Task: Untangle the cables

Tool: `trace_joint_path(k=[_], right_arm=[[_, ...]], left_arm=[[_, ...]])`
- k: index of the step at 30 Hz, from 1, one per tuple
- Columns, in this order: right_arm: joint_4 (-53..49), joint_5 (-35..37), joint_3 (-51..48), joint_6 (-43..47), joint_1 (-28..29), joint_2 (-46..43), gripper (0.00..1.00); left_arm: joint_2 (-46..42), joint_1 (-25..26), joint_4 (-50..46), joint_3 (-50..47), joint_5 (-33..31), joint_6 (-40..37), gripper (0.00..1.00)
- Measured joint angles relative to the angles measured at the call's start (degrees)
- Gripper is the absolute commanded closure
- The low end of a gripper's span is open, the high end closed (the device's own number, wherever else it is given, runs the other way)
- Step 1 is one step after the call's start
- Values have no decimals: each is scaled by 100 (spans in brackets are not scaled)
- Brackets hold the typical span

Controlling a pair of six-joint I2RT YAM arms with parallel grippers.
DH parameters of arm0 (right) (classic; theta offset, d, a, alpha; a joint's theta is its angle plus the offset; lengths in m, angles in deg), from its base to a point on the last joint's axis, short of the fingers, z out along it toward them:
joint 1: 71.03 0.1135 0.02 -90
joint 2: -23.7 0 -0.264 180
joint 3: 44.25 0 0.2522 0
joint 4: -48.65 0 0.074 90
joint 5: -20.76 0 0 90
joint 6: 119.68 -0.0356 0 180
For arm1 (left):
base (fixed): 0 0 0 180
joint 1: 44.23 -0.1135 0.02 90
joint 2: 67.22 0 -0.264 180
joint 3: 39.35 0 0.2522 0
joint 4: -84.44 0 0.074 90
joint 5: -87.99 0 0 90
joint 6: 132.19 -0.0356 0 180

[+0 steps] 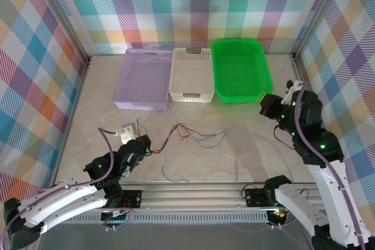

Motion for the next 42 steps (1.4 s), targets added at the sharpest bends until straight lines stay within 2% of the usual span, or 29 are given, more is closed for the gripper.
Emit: trace_joint_path(k=[12, 22, 36, 42], right_arm=[[-973, -243, 2249, 813, -103, 933, 100], [-1178, -977, 3556, 1023, -103, 2159, 100], [-852, -1119, 5093, 1228, -153, 4422, 100], [-697, -1220, 5674, 1274, -437, 5311, 100]], left_arm=[[1045, -914, 90, 236, 527, -356, 100], [1965, -925, 887, 632, 1025, -573, 100], [2420, -922, 1342, 885, 1421, -623, 100], [2634, -920, 1340, 1233, 1427, -754, 100]])
